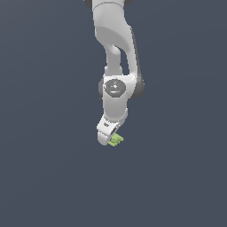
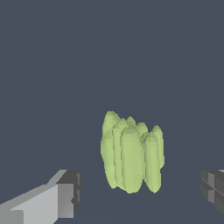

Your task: Pick up the object and move it to a goal position.

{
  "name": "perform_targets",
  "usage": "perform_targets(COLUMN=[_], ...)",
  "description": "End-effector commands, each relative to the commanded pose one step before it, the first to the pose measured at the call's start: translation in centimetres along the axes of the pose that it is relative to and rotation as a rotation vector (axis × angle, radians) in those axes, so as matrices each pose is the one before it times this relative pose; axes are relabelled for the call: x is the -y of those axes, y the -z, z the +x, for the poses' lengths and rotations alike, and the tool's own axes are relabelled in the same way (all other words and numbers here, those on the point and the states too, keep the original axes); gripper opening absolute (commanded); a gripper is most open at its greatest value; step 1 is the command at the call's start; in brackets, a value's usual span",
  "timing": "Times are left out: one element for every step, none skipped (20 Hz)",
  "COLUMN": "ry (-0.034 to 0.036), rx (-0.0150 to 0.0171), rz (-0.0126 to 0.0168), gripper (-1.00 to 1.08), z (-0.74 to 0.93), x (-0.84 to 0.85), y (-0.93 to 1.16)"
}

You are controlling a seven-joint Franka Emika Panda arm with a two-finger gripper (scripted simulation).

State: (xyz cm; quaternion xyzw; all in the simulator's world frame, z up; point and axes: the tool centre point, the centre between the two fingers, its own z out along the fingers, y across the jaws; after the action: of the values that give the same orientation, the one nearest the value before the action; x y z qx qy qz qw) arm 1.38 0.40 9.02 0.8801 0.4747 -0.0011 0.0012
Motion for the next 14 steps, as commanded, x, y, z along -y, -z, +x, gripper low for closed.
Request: perform_targets(ry=[0.03775, 0.01094, 0.00949, 0.00802, 0.00656, 0.00512, 0.00365, 0.00218, 0.00069, -0.00469, 0.0, 0.0, 0.00049, 0.0], rx=[-0.00143, -0.00039, -0.00034, -0.0003, -0.00025, -0.0002, -0.00014, -0.00009, -0.00003, 0.00032, 0.0, 0.0, -0.00001, 0.0], rz=[0.00019, 0.00017, 0.00015, 0.00012, 0.0001, 0.00008, 0.00005, 0.00003, 0.00001, 0.00025, 0.0, 0.0, -0.00002, 0.0], gripper=[1.0, 1.0, 1.0, 1.0, 1.0, 1.0, 1.0, 1.0, 1.0, 1.0, 1.0, 1.0, 1.0, 1.0], z=[0.064, 0.016, 0.014, 0.012, 0.01, 0.008, 0.006, 0.003, -0.001, -0.013, -0.002, -0.007, 0.014, -0.017], x=[0.033, 0.012, 0.01, 0.009, 0.007, 0.006, 0.004, 0.002, 0.0, 0.004, 0.0, -0.001, 0.013, -0.002], y=[-0.336, -0.104, -0.09, -0.076, -0.062, -0.048, -0.035, -0.021, -0.007, 0.026, -0.038, -0.115, -0.189, -0.266])
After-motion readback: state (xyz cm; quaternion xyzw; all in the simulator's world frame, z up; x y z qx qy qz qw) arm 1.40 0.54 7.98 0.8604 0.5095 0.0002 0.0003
